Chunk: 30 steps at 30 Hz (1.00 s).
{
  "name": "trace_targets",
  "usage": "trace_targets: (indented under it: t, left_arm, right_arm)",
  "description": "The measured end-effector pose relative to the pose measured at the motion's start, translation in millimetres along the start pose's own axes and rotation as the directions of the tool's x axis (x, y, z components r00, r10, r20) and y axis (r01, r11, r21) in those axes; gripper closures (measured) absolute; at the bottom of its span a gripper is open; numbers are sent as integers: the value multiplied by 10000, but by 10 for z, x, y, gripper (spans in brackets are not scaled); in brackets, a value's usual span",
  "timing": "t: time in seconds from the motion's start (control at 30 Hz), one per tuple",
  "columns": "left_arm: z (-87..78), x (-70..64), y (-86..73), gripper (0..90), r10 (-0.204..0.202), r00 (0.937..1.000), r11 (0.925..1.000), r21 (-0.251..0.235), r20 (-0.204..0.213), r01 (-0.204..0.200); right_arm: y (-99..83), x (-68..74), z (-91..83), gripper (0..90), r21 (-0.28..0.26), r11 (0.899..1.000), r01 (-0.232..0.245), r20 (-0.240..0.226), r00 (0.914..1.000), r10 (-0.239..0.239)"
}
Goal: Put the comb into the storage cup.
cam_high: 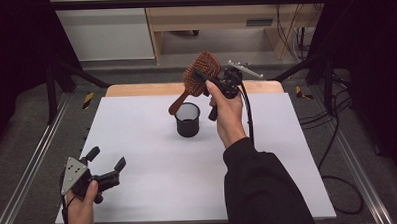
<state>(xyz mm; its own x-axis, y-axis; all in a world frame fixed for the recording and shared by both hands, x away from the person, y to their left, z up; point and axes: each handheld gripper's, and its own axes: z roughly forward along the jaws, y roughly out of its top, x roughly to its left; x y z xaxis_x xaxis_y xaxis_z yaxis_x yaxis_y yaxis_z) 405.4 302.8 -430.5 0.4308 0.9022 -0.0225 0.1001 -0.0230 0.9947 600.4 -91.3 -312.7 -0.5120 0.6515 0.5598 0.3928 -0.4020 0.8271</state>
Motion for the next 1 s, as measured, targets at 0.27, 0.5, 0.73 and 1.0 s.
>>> trace_targets:
  t: [0.27, 0.5, 0.73, 1.0]
  left_arm:
    - [8, 36, -12, 33, 1, 10000, 10000, 10, -98, -1]
    - [3, 31, -14, 33, 29, 10000, 10000, -7, 5, -29]
    - [3, 30, -18, 33, 173, 9998, 9998, -53, 76, -172]
    - [-1, 28, -21, 32, 182, 9997, 9998, -40, 159, -182]
  right_arm:
    - [44, 2, -17, 517, -107, 9999, 99, 78, 9999, -98]
    - [98, 6, -45, 517, -273, 9992, 282, 149, 9995, -278]
    - [130, -10, -96, 516, -393, 9983, 428, 266, 9988, -418]
    - [159, -57, -112, 516, -437, 9982, 416, 413, 9984, -398]
